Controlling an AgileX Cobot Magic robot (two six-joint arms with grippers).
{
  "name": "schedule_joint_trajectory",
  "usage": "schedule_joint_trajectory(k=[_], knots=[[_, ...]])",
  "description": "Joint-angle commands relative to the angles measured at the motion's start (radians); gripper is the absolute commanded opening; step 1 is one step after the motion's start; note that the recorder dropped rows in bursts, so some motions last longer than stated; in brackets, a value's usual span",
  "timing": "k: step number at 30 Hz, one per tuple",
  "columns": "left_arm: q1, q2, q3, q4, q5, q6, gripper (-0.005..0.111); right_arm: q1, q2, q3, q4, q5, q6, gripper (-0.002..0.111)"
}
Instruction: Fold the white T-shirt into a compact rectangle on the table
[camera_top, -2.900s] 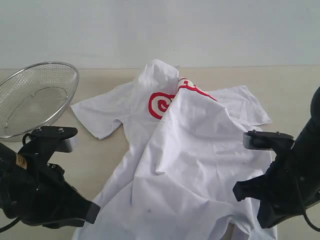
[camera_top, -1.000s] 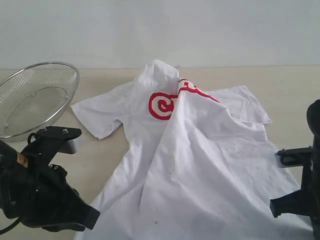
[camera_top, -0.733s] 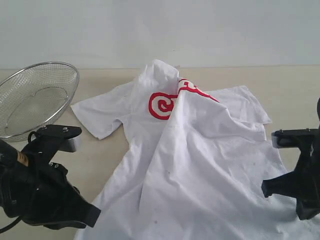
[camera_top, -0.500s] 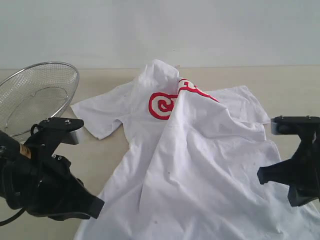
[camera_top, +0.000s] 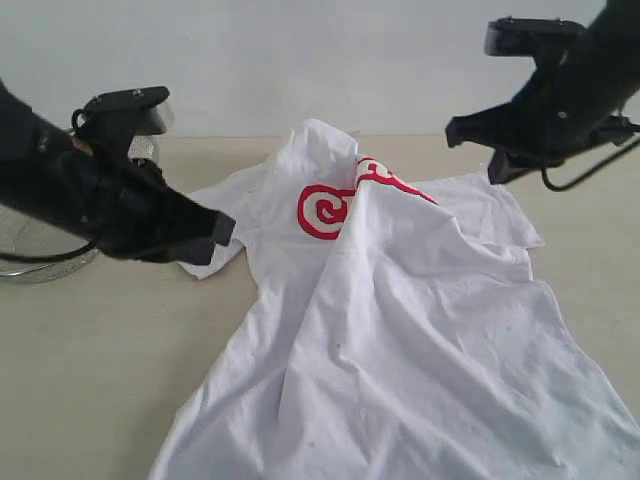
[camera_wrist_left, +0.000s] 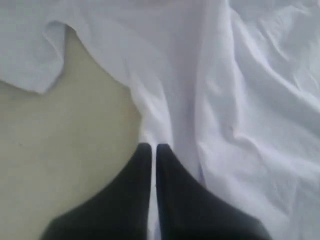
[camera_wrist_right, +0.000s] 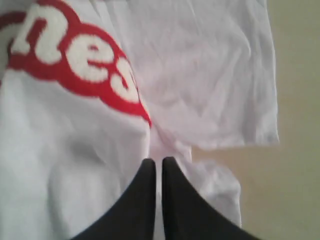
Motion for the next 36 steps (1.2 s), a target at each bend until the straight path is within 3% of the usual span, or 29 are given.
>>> schedule_joint_trajectory(k=[1, 6, 18, 26, 36], knots=[[0.050, 0.161, -0.140, 0.008, -0.004, 0.050, 0.004, -0.018, 0.195, -0.229, 0.046, 0.037, -0.054, 0.000], [0.072, 0.324, -0.323, 0.008, -0.007, 0.068, 0.004, -0.069, 0.410, -0.458, 0.256, 0.118, -0.186, 0.000], [0.103, 0.589, -0.623, 0.008, 0.041, 0.073, 0.004, -0.089, 0.673, -0.716, 0.296, 0.166, -0.232, 0.000], [0.103, 0.676, -0.697, 0.008, 0.068, 0.073, 0.004, -0.089, 0.709, -0.716, 0.331, 0.129, -0.262, 0.000], [0.111, 0.678, -0.697, 0.008, 0.085, 0.073, 0.004, -0.091, 0.745, -0.716, 0.279, 0.104, -0.252, 0.000]])
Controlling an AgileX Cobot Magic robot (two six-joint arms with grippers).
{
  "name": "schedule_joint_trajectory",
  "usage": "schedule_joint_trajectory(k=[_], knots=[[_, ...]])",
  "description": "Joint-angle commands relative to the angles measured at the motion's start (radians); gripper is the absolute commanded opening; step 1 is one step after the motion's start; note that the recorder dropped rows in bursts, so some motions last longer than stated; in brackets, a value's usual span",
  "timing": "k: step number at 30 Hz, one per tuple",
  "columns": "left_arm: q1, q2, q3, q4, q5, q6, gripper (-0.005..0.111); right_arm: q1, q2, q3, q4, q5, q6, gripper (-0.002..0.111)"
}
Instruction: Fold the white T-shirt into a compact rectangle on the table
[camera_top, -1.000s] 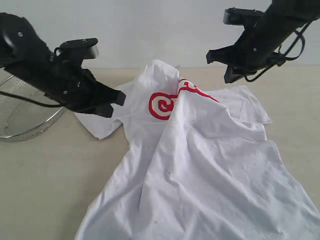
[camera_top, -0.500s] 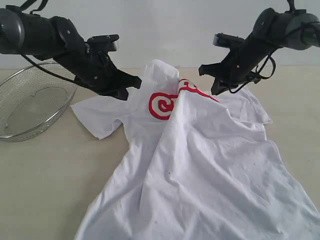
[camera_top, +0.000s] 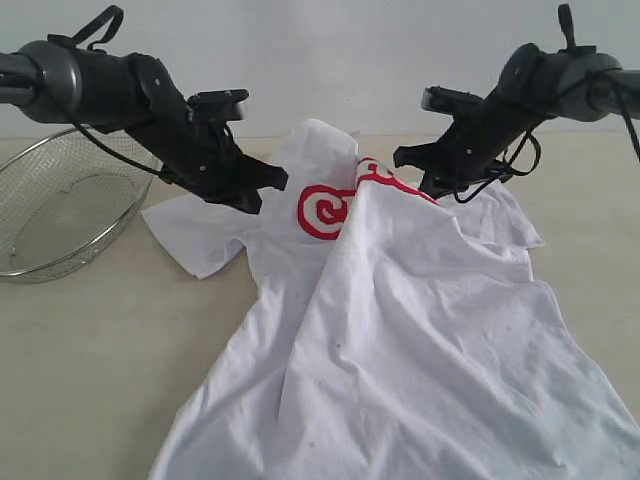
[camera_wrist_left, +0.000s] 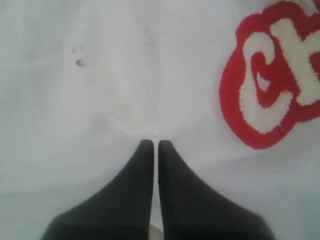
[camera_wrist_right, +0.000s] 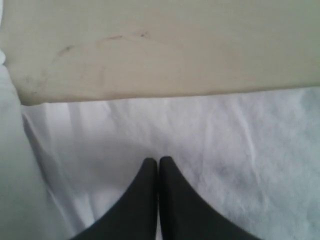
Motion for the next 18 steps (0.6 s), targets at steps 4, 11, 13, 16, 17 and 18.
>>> schedule_joint_trajectory(k=[4, 11, 13, 16, 17, 18], knots=[[0.002, -0.001, -0.005, 0.002, 0.014, 0.005, 0.004, -0.008, 0.040, -0.005, -0.097, -0.028, 0.029, 0.000], [0.002, -0.001, -0.005, 0.002, 0.021, 0.005, 0.004, -0.014, 0.050, -0.005, -0.215, -0.064, 0.099, 0.000], [0.002, -0.001, -0.005, 0.002, 0.021, 0.005, 0.004, -0.027, 0.050, -0.005, -0.225, -0.068, 0.107, 0.000], [0.002, -0.001, -0.005, 0.002, 0.020, 0.005, 0.004, -0.050, 0.050, -0.005, -0.227, -0.078, 0.109, 0.000], [0.002, -0.001, -0.005, 0.002, 0.019, 0.007, 0.004, -0.060, 0.050, -0.005, -0.227, -0.081, 0.112, 0.000], [0.002, -0.001, -0.005, 0.002, 0.019, 0.007, 0.004, -0.068, 0.050, -0.005, -0.227, -0.081, 0.114, 0.000]])
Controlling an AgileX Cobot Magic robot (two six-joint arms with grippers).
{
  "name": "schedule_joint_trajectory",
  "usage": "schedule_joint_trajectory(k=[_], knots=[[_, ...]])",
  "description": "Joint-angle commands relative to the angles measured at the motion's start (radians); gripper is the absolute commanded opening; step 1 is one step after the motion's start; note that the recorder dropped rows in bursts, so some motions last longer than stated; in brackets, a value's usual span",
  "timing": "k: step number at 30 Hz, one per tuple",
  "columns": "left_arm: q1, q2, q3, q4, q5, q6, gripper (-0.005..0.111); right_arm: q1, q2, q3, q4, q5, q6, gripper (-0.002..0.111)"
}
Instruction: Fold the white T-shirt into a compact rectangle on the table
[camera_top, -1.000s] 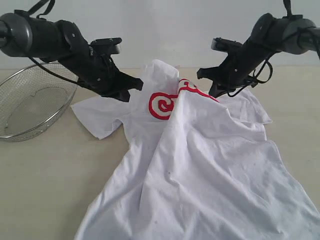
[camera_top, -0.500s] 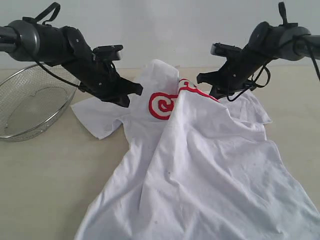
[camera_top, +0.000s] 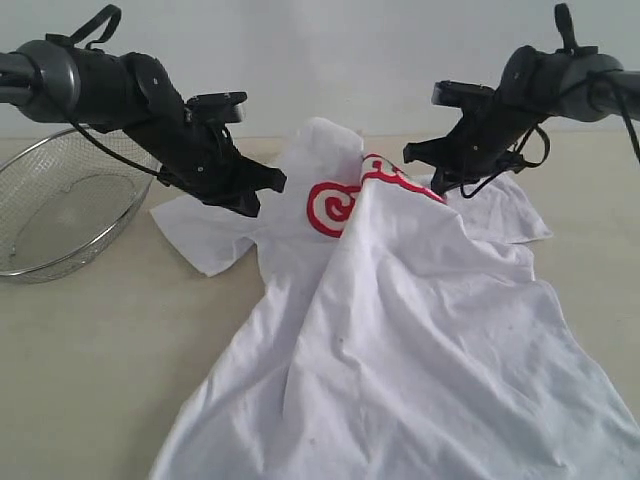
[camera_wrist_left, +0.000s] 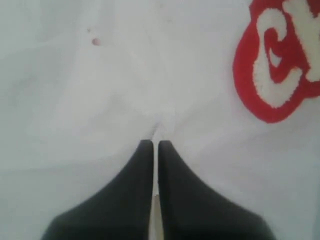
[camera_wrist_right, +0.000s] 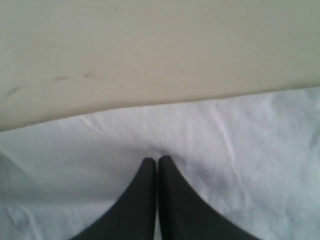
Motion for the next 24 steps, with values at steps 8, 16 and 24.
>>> schedule_joint_trajectory(k=[8, 16, 24], knots=[[0.002, 0.007, -0.007, -0.007, -0.052, 0.016, 0.004, -0.078, 0.035, 0.011, -0.063, 0.006, -0.001, 0.000], [0.002, 0.114, -0.142, -0.023, -0.024, 0.012, 0.004, -0.074, 0.035, 0.011, 0.058, 0.065, -0.101, 0.000], [0.002, 0.229, -0.304, 0.010, -0.002, -0.044, 0.004, -0.051, 0.035, 0.011, 0.075, 0.090, -0.134, 0.000]])
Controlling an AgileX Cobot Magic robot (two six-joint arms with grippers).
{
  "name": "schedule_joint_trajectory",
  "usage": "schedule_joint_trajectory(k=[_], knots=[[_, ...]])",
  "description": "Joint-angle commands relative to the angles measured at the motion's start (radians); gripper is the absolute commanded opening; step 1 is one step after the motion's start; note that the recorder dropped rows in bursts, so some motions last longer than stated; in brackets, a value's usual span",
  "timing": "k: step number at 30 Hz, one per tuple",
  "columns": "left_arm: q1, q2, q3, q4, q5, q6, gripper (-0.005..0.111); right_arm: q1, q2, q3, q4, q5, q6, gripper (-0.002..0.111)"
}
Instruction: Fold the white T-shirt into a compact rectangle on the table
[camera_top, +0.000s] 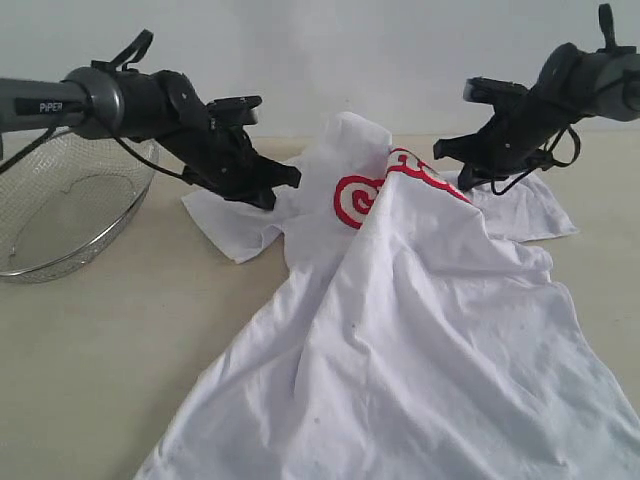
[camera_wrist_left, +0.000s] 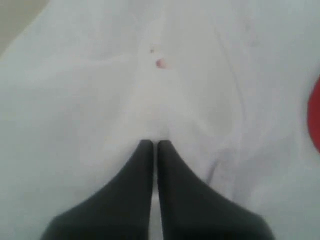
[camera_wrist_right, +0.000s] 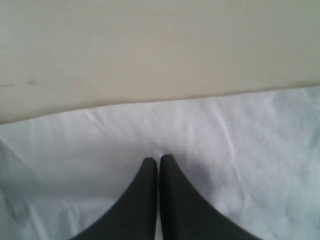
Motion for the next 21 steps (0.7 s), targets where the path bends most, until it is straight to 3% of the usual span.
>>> schedule_joint_trajectory(k=[1, 13, 21], knots=[[0.002, 0.045, -0.075, 0.020, 0.031, -0.023, 0.004, 0.021, 0.027, 0.014, 0.008, 0.075, -0.022, 0.000], [0.002, 0.087, -0.097, 0.230, 0.151, -0.135, 0.004, 0.039, 0.027, 0.014, 0.028, 0.055, -0.032, 0.000], [0.035, 0.087, -0.097, 0.279, 0.240, -0.202, 0.004, 0.020, 0.027, 0.014, -0.141, 0.031, 0.101, 0.000]])
